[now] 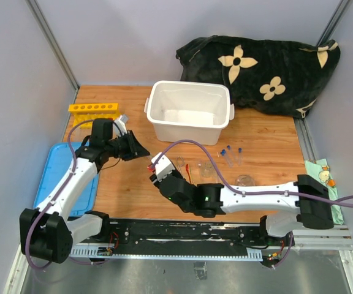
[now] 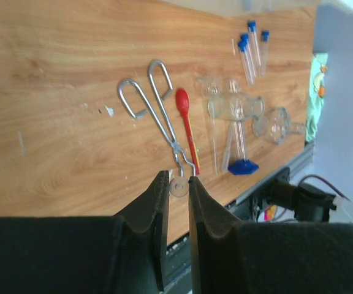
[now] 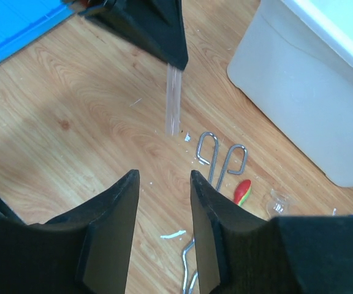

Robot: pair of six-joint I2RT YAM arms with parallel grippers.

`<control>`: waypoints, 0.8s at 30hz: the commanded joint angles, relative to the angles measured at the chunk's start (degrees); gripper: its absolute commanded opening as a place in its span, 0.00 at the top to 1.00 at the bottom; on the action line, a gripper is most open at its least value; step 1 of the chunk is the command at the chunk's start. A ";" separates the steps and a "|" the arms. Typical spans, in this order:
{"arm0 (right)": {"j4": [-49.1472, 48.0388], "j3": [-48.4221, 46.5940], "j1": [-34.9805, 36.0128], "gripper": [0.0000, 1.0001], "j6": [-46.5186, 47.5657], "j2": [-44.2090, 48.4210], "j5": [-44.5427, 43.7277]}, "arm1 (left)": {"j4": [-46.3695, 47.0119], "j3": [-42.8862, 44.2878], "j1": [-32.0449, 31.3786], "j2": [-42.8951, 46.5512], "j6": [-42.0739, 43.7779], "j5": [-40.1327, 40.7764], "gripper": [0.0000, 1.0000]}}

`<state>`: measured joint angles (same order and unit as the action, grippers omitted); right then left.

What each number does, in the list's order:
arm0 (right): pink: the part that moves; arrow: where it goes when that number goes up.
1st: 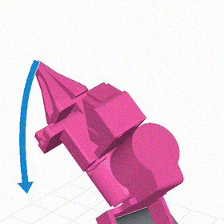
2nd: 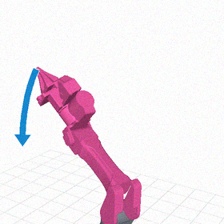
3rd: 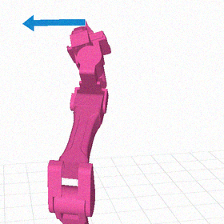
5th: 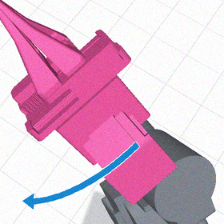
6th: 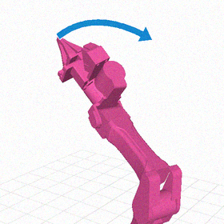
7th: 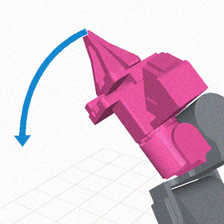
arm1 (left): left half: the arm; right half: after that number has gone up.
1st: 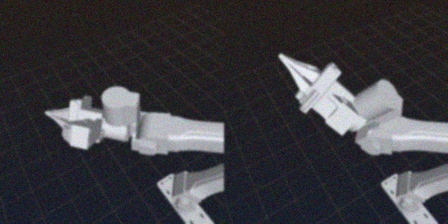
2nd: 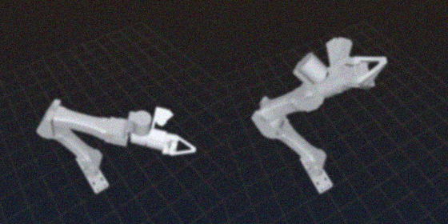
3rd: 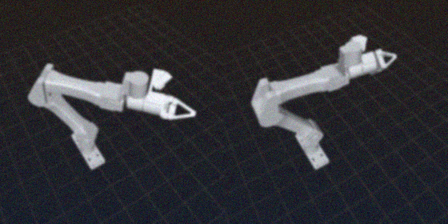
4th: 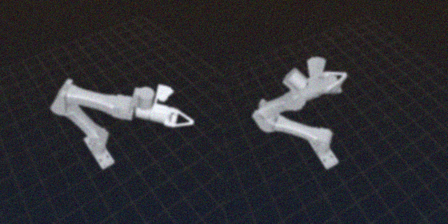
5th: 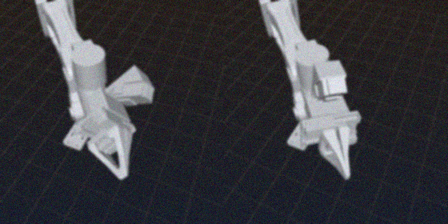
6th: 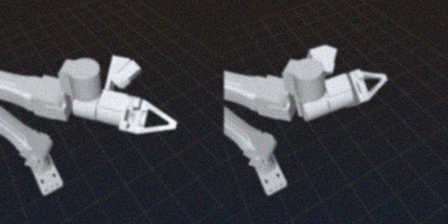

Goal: Organize the chemistry lab equipment
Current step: Pick up the test tube at the center of the board, then insert the test tube into the slot of the test tube rack.

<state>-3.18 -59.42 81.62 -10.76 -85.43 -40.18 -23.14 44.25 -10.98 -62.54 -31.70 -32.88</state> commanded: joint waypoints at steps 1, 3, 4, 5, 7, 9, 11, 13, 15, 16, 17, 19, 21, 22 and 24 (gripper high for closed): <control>3.86 3.89 1.38 0.61 -3.21 6.37 -4.02 | -2.31 7.66 -0.18 -2.09 4.82 9.87 1.00; 4.88 6.27 1.39 0.61 -4.54 8.62 -6.37 | -4.87 11.90 -0.18 -3.49 6.91 16.72 1.00; 5.36 7.53 1.31 0.62 -5.08 9.69 -7.38 | -5.91 13.68 -0.18 -4.20 8.10 19.91 1.00; 6.01 8.60 1.42 0.62 -5.75 10.70 -8.17 | -6.82 15.58 -0.18 -4.88 9.19 23.33 1.00; 7.71 10.61 1.32 0.62 -7.28 12.81 -9.80 | -8.07 19.44 -0.18 -6.72 11.56 30.74 1.00; 8.78 12.11 1.34 0.62 -8.19 14.27 -10.76 | -8.20 21.69 -0.05 -8.35 13.26 36.59 1.00; 9.94 13.12 1.32 0.62 -9.03 15.58 -12.16 | -7.61 23.42 -0.09 -10.05 14.79 42.04 1.00; 10.86 14.18 1.25 0.62 -9.67 16.97 -13.73 | -6.60 24.78 0.04 -12.20 15.97 46.40 1.00; 11.31 15.34 1.02 0.61 -10.14 18.61 -14.87 | -4.56 25.71 0.88 -13.93 16.92 48.54 1.00; 11.54 15.91 0.73 0.61 -10.36 19.49 -15.30 | -3.42 26.06 1.63 -14.78 17.01 48.72 1.00; 11.75 16.58 0.41 0.61 -10.67 20.44 -15.52 | -2.33 26.45 2.90 -15.76 17.02 48.39 1.00; 12.47 17.81 -0.44 0.61 -11.16 22.48 -15.70 | -0.54 27.52 5.97 -17.90 16.45 45.80 1.00; 13.13 18.82 -1.04 0.61 -11.26 24.69 -16.07 | 0.83 28.59 8.84 -20.00 15.61 43.43 1.00; 13.33 19.36 -1.29 0.61 -11.10 26.22 -16.37 | 1.58 28.99 9.85 -21.01 15.46 43.12 1.00; 14.00 20.30 -2.12 0.61 -10.96 28.24 -16.70 | 3.07 29.75 10.78 -22.70 15.80 44.13 1.00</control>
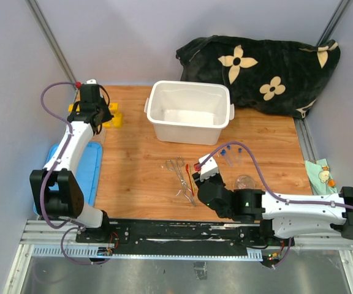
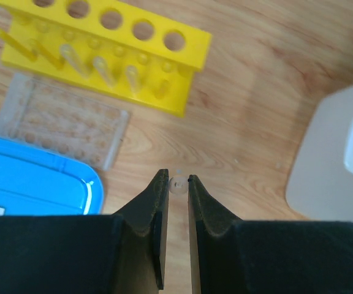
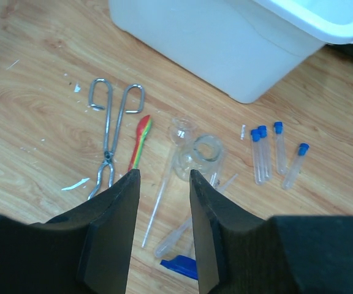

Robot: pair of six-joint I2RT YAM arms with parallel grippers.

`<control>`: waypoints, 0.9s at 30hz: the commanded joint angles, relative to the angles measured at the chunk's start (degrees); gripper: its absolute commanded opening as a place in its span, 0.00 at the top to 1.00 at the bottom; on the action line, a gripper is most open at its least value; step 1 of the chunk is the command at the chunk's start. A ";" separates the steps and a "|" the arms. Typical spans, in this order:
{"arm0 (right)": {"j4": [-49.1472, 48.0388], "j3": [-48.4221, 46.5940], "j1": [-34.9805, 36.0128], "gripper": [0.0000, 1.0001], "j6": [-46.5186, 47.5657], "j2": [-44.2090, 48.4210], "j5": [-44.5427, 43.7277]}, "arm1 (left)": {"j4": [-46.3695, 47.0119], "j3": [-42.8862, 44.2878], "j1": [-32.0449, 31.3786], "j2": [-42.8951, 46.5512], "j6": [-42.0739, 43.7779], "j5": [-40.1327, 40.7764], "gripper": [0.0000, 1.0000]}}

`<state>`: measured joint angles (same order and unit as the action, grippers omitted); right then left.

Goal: Organize the chemistry lab equipment
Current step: Insert the test tube into the slot of the test tube rack.

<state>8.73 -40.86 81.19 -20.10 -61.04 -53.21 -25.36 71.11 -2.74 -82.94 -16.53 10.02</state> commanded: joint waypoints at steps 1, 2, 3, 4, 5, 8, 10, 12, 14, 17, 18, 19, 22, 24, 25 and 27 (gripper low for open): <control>2.43 2.05 -2.19 0.61 -1.61 4.69 -3.70 | 6.18 3.34 2.72 -3.15 0.85 1.79 1.00; 2.77 2.25 -2.63 0.61 -1.57 5.44 -3.76 | 6.88 3.60 2.86 -3.98 0.96 2.54 1.00; 2.97 2.49 -3.21 0.60 -1.47 6.14 -3.81 | 7.48 4.02 3.06 -4.85 0.99 3.24 1.00; 3.10 2.76 -3.69 0.60 -1.37 6.61 -3.74 | 8.09 4.34 3.23 -5.68 0.98 3.51 1.00; 3.16 2.95 -4.27 0.60 -1.31 7.04 -3.64 | 8.91 4.53 3.27 -6.41 0.86 3.74 1.00; 3.39 3.45 -6.09 0.60 -1.39 7.82 -2.66 | 10.99 5.00 3.27 -8.47 0.71 4.65 1.00; 3.38 3.74 -7.10 0.60 -1.36 8.15 -2.11 | 11.91 5.45 3.35 -9.82 0.71 6.12 1.00; 3.35 4.12 -7.92 0.60 -1.58 8.42 -1.74 | 13.04 5.68 3.37 -10.86 1.18 6.97 1.00; 3.40 4.44 -8.78 0.60 -1.83 8.56 -1.11 | 13.91 6.11 3.36 -11.88 1.48 7.78 1.00; 3.38 4.89 -10.08 0.60 -1.87 8.80 -0.25 | 15.18 6.84 3.36 -13.03 1.51 7.54 1.00; 3.38 4.99 -10.41 0.60 -1.95 8.89 0.12 | 15.81 7.24 3.36 -13.23 1.51 7.33 1.00; 3.35 5.00 -10.76 0.60 -1.96 8.99 0.35 | 16.07 7.47 3.36 -13.55 1.47 7.22 1.00; 3.20 5.20 -11.60 0.60 -1.88 9.17 1.05 | 16.14 8.91 3.36 -14.67 1.74 7.47 1.00; 2.91 5.44 -12.11 0.60 -1.71 9.26 1.49 | 16.14 9.79 3.36 -15.44 1.92 7.40 1.00; 2.78 5.44 -12.37 0.60 -1.61 9.27 1.71 | 16.14 10.06 3.36 -15.69 2.01 7.43 1.00; 2.67 5.54 -12.82 0.60 -1.42 9.26 2.18 | 16.09 10.73 3.36 -16.42 2.16 7.63 1.00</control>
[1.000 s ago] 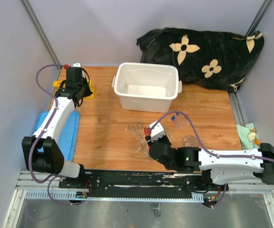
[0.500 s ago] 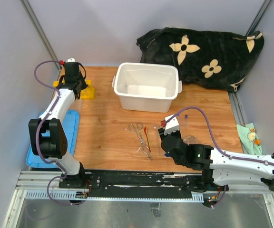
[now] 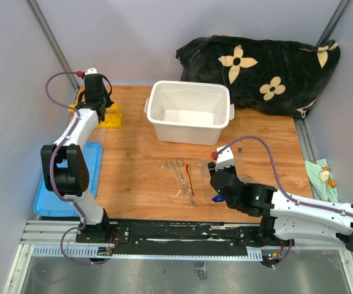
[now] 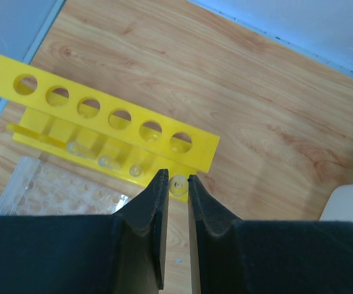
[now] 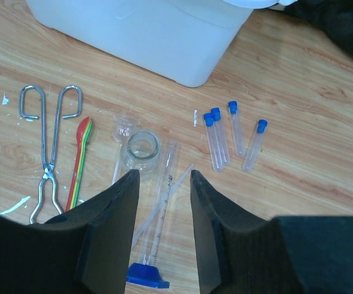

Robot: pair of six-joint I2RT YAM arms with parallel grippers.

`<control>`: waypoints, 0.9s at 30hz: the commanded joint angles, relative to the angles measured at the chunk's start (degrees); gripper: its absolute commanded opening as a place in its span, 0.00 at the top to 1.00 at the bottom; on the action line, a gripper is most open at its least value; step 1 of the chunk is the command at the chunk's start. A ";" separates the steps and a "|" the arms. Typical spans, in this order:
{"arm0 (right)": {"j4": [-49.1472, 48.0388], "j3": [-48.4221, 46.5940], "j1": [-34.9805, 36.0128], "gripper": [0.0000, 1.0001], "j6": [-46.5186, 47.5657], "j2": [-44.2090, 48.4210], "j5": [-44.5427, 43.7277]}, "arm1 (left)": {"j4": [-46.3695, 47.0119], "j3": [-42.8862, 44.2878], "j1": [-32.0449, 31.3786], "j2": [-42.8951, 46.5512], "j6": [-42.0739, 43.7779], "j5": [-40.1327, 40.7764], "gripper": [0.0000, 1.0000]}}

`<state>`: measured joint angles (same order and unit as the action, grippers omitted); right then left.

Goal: Organize the chemistry lab equipment
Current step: Insert the test tube into the slot of the test tube rack.

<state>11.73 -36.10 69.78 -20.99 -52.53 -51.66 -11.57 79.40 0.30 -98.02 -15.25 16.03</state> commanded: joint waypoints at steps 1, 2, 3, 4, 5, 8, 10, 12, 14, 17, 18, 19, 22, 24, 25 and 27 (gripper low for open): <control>-0.38 0.81 -1.68 0.60 -0.42 0.76 0.77 | 2.17 2.77 0.32 -1.87 0.96 1.69 1.00; -0.54 0.77 -1.93 0.60 -0.32 0.70 0.88 | 2.03 3.17 0.32 -2.31 1.00 1.59 1.00; -0.61 0.77 -2.16 0.60 -0.21 0.68 1.04 | 1.77 3.48 0.32 -2.68 1.01 1.50 1.00; -0.71 0.80 -2.44 0.60 -0.07 0.68 1.24 | 1.55 3.81 0.33 -3.11 1.01 1.54 1.00; -0.82 0.79 -2.69 0.60 0.04 0.68 1.48 | 1.48 4.03 0.32 -3.34 1.13 1.55 1.00; -1.09 0.76 -3.38 0.60 0.23 0.68 2.06 | 1.38 4.19 0.32 -3.75 1.33 1.82 1.00; -1.32 0.93 -3.93 0.60 0.34 0.60 2.53 | 1.38 4.04 0.32 -3.78 1.64 2.18 1.00; -1.48 0.94 -4.41 0.60 0.41 0.50 3.11 | 1.15 3.97 0.32 -3.91 1.86 2.63 1.00; -1.80 1.14 -4.86 0.60 0.56 0.42 3.63 | 1.11 3.77 0.34 -4.01 2.08 3.06 1.00; -2.42 1.34 -5.54 0.60 0.83 0.33 4.50 | 1.11 3.59 0.33 -4.19 2.30 3.46 1.00; -2.65 1.37 -5.72 0.60 0.95 0.25 4.85 | 1.13 3.58 0.36 -4.33 2.40 3.52 1.00; -2.74 1.40 -5.93 0.60 1.07 0.17 4.96 | 1.05 3.62 0.33 -4.45 2.41 3.56 1.00; -2.94 1.38 -6.51 0.60 1.23 0.15 5.60 | 0.81 3.72 0.32 -4.79 2.41 3.40 1.00; -3.15 1.54 -6.75 0.60 1.36 0.23 5.76 | 0.60 3.88 0.32 -5.13 2.33 3.37 1.00; -3.19 1.62 -6.90 0.60 1.39 0.24 5.85 | 0.59 3.80 0.32 -5.24 2.23 3.25 1.00; -3.20 1.64 -7.09 0.60 1.42 0.30 6.12 | 0.59 3.75 0.32 -5.51 2.07 2.98 1.00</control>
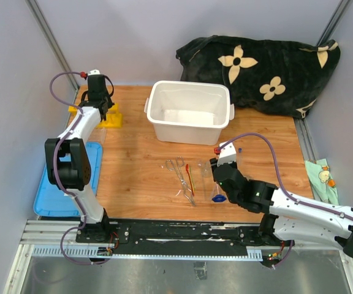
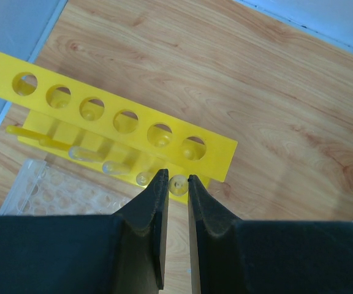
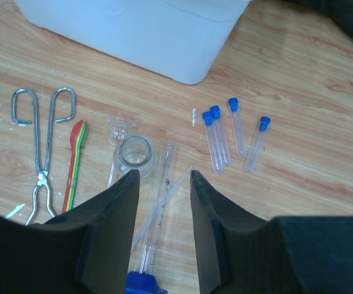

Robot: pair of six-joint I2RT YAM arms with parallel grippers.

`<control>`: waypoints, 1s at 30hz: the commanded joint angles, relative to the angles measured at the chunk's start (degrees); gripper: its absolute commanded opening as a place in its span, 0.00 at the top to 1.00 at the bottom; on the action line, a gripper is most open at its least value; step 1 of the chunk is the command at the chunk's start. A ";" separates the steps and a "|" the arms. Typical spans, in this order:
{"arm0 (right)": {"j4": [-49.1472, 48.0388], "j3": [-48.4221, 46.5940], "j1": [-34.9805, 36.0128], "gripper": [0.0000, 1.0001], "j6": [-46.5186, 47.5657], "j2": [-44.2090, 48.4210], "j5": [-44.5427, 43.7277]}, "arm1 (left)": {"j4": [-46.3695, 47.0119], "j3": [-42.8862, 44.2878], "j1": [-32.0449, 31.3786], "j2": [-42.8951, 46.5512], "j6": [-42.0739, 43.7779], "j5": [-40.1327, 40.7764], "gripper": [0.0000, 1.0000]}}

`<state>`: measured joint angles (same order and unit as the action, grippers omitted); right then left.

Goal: Organize the chemistry lab equipment
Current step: Insert the test tube into the slot of the test tube rack.

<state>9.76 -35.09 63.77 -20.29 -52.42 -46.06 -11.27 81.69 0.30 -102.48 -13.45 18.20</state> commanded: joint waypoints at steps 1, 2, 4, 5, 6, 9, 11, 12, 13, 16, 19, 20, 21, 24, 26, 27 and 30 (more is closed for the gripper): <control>-1.28 0.67 -1.18 0.60 0.70 0.21 0.61 | 0.24 1.45 0.32 -1.15 0.19 0.69 1.00; -1.24 0.79 -1.31 0.60 0.77 0.22 0.66 | 0.20 1.45 0.34 -1.25 0.11 0.63 1.00; -1.29 0.81 -1.50 0.60 0.82 0.28 0.84 | 0.19 1.33 0.32 -1.44 0.05 0.62 1.00; -1.27 0.87 -1.58 0.60 0.86 0.30 0.88 | 0.19 1.28 0.32 -1.46 -0.01 0.66 1.00; -1.33 0.93 -1.67 0.60 0.79 0.38 0.85 | 0.19 1.21 0.32 -1.52 0.00 0.62 1.00; -1.32 1.03 -1.96 0.60 0.84 0.48 1.07 | 0.26 1.19 0.32 -1.67 0.00 0.42 1.00; -1.32 1.11 -2.13 0.60 0.87 0.55 1.15 | 0.28 1.19 0.32 -1.91 -0.08 0.38 1.00; -1.32 1.17 -2.15 0.60 0.82 0.57 1.15 | 0.28 1.19 0.33 -2.00 -0.16 0.35 1.00; -1.32 1.23 -2.23 0.60 0.80 0.61 1.17 | 0.28 1.19 0.32 -2.14 -0.18 0.23 1.00; -1.38 1.39 -2.48 0.60 0.74 0.81 1.10 | 0.20 1.19 0.35 -2.73 -0.41 -0.01 1.00; -1.29 1.67 -2.67 0.60 0.81 1.14 1.15 | 0.07 1.32 0.30 -3.26 -0.52 -0.48 1.00; -1.32 1.76 -2.76 0.60 0.82 1.24 1.22 | -0.23 1.55 0.24 -3.61 -0.52 -0.42 1.00; -1.32 1.81 -2.84 0.60 0.81 1.33 1.21 | -0.46 1.73 0.31 -4.00 -0.52 -0.56 1.00; -1.32 1.87 -3.11 0.60 0.85 1.51 1.30 | -1.22 2.30 0.23 -4.77 -0.59 -0.78 1.00; -1.31 1.95 -3.21 0.60 0.82 1.61 1.34 | -1.66 2.55 0.23 -5.25 -0.68 -0.96 1.00; -1.32 2.04 -3.25 0.60 0.86 1.67 1.39 | -1.92 2.71 0.23 -5.46 -0.69 -0.97 0.99; -1.28 2.24 -3.34 0.60 0.80 1.87 1.35 | -2.60 3.18 0.25 -6.00 -0.87 -0.97 0.91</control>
<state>8.99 -33.87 61.32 -19.66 -51.48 -44.31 -12.62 83.07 0.30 -107.13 -13.56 17.30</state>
